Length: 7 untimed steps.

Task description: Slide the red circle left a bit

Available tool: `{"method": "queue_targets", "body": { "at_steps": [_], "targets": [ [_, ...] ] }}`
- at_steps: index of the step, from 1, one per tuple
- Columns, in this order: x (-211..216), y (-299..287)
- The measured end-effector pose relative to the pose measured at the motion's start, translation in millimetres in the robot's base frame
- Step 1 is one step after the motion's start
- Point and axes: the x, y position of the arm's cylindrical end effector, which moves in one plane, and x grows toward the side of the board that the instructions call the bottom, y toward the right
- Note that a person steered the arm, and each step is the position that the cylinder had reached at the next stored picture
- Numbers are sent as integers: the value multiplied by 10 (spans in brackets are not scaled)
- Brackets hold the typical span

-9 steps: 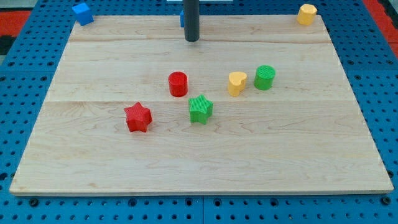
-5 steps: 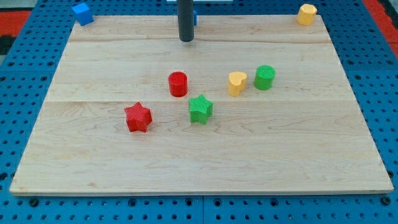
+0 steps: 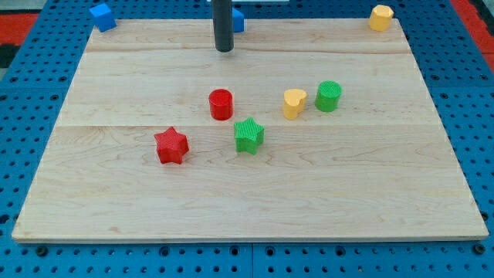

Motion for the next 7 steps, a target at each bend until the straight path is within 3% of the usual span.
{"method": "queue_targets", "body": {
  "at_steps": [3, 6, 7],
  "targets": [
    [200, 0],
    [916, 92],
    [1078, 412]
  ]
}}
